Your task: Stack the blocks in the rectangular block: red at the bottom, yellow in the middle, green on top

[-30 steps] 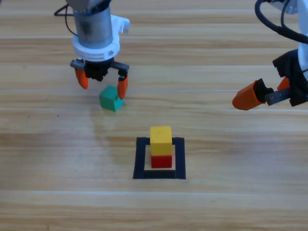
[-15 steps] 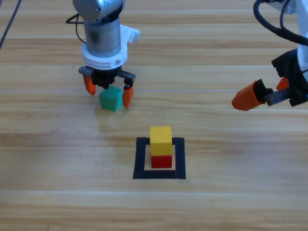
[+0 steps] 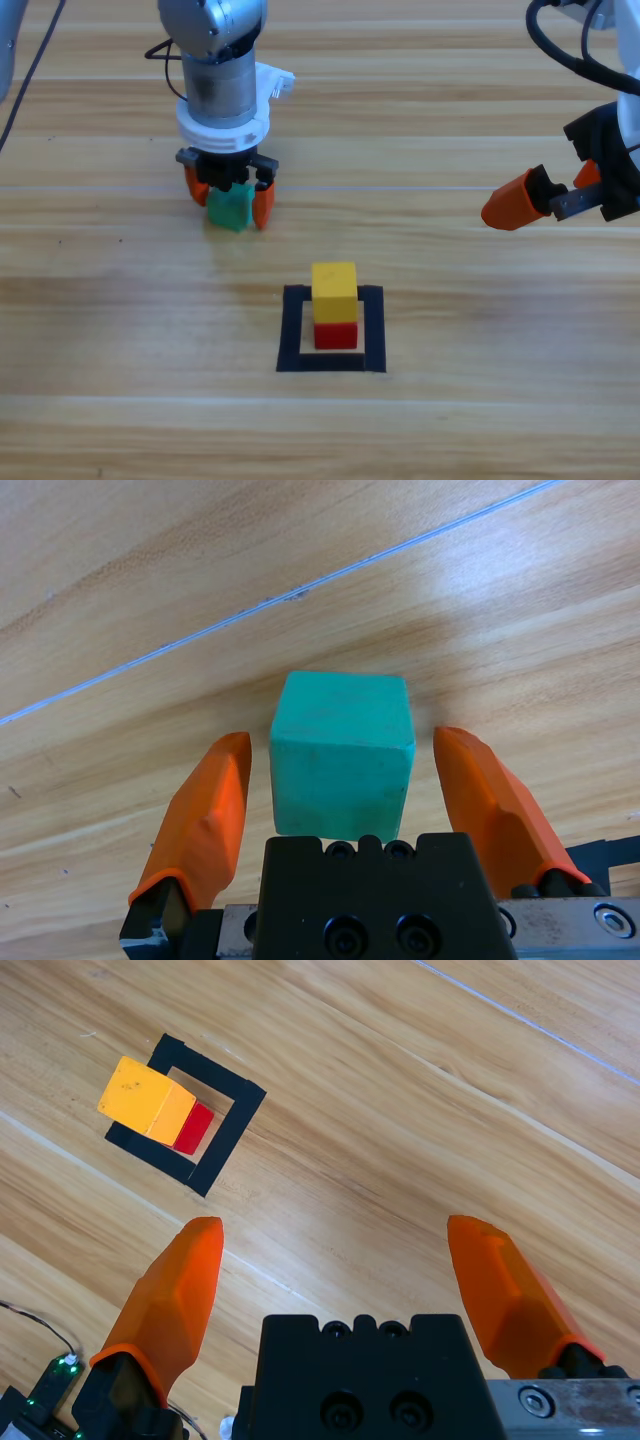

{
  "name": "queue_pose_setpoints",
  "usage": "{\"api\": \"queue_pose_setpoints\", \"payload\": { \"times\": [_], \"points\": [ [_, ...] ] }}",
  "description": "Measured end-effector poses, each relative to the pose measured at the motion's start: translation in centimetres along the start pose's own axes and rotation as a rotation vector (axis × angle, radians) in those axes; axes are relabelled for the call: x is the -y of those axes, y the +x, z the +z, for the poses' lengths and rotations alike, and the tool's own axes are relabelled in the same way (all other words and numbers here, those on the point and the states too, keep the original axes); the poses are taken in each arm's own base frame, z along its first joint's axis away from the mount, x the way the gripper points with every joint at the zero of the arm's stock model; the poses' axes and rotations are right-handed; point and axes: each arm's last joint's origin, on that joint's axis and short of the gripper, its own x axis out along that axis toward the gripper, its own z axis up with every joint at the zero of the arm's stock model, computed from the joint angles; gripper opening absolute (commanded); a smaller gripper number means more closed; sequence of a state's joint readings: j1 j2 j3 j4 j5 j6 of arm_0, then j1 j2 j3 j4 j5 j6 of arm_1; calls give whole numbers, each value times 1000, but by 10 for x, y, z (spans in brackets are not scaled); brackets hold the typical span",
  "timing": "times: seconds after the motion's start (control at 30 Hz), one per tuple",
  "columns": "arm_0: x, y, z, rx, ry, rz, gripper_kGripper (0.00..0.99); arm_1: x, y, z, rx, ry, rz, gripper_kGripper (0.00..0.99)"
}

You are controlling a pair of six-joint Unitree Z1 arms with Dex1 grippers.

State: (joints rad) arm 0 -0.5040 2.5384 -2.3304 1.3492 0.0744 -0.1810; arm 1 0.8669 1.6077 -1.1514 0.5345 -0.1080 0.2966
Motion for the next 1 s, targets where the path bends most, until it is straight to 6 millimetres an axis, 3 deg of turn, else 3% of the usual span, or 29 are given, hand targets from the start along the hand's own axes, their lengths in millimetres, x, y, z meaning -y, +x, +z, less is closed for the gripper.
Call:
{"api": "queue_pose_setpoints", "payload": {
  "times": [0.13, 0.27, 0.33, 0.63, 0.73, 0.8, 0.87, 1.0],
  "points": [
    [0, -1, 1, 7, -1, -4, 491, 0, 0, 0, 0, 0, 0, 988],
    [1, 3, 3, 4, 0, -8, 135, 0, 0, 0, 0, 0, 0, 988],
    [2, 3, 4, 9, 0, -9, 43, 0, 0, 0, 0, 0, 0, 988],
    [1, 2, 2, -10, -27, -9, 0, 0, 0, 0, 0, 0, 0, 988],
    [0, -7, -7, -38, -106, -20, 0, 0, 0, 0, 0, 0, 0, 988],
    [-3, -21, -17, -43, -150, -25, 0, 0, 0, 0, 0, 0, 0, 988],
    [-7, -48, -32, -26, -205, -40, 0, 0, 0, 0, 0, 0, 0, 988],
    [-10, -114, -66, 66, -306, -93, 0, 0, 0, 0, 0, 0, 0, 988]
  ]
}}
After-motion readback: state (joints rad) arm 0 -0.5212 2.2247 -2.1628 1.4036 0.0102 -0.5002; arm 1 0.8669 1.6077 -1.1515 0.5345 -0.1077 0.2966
